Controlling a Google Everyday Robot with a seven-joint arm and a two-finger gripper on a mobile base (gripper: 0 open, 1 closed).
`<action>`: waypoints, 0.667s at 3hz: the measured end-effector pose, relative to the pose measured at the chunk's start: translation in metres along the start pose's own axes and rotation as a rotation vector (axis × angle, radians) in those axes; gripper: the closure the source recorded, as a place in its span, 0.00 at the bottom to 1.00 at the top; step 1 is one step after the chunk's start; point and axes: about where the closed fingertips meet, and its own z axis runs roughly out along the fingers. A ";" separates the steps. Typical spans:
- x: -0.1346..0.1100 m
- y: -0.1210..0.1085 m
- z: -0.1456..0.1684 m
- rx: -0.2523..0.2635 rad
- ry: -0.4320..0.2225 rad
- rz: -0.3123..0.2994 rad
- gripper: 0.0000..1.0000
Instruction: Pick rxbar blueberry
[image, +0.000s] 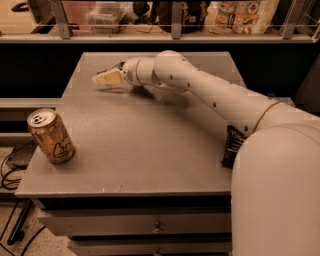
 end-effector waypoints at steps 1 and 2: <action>0.001 -0.006 0.011 0.011 -0.007 0.020 0.00; 0.000 -0.006 0.019 0.027 0.003 0.020 0.25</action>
Offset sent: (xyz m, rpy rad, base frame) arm 0.0223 0.0101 -0.0046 0.0008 0.0126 -0.0497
